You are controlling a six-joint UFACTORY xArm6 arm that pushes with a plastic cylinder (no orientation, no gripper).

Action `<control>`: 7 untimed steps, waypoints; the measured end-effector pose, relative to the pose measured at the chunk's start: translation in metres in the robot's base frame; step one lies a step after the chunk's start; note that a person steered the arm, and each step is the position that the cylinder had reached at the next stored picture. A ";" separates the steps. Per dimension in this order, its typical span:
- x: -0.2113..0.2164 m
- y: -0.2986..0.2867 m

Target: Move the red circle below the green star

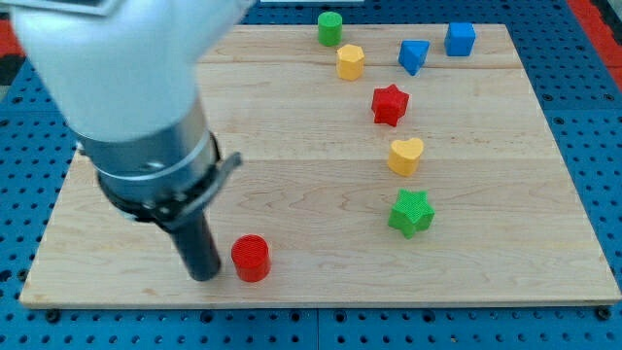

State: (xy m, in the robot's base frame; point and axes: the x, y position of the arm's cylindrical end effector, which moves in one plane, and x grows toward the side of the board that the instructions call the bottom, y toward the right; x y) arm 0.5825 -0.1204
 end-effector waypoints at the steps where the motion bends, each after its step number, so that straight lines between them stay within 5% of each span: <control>1: -0.003 0.017; 2: 0.003 0.084; 4: -0.011 0.064; 7: -0.003 0.171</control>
